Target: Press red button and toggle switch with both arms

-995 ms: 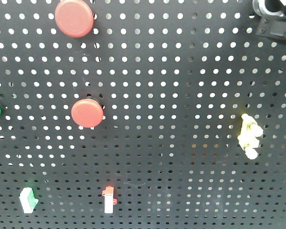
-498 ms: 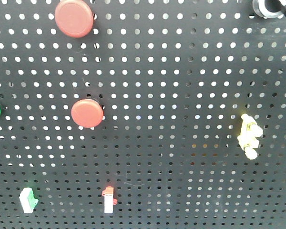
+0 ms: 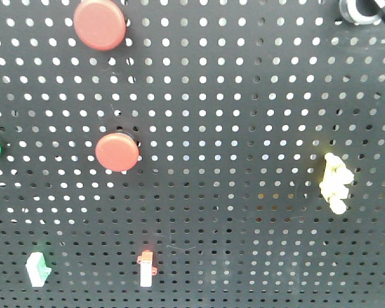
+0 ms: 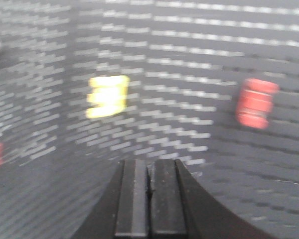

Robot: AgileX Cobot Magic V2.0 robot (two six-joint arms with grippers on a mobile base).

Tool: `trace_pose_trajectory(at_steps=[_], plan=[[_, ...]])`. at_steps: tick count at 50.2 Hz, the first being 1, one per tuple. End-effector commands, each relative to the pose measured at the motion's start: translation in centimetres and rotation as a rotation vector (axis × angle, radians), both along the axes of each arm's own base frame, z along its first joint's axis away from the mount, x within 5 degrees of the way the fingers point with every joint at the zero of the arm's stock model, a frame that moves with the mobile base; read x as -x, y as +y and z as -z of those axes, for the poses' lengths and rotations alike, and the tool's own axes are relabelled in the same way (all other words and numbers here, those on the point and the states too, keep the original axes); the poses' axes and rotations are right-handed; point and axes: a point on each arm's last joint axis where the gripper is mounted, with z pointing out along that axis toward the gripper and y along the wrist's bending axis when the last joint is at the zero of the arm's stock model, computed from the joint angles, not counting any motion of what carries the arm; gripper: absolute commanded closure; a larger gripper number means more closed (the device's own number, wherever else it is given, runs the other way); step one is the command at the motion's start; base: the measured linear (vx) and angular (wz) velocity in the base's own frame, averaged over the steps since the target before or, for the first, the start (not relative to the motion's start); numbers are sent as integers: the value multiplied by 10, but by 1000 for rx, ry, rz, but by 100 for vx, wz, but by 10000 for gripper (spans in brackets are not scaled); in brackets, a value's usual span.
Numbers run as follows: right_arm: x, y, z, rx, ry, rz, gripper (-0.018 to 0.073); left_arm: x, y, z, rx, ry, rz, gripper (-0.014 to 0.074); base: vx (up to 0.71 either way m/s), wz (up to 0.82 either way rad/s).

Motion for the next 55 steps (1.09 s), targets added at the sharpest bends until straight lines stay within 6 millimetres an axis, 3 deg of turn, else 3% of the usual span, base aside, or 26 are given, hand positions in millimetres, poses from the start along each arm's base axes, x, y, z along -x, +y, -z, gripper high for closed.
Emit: trace_pose_trajectory(at_steps=[1,16,31,40,55], plan=[[-2,-7,-7,-85,-112,58,562,-3,5,-11,113,-129,-58,594,0,0],[-15,-5,19,-72,-22,58,562,-7,2,4,81,-72,-49,594,0,0],[-16,-5,21,-70,-12,55,562,-10,2,9,67,-77,-63,594,0,0],[-16,-5,21,-70,-12,55,562,-20,6,40,-141,-78,-215,594,0,1],[-16,-5,21,-70,-12,56,562,-33,9,94,-54,36,-325,594,0,0]])
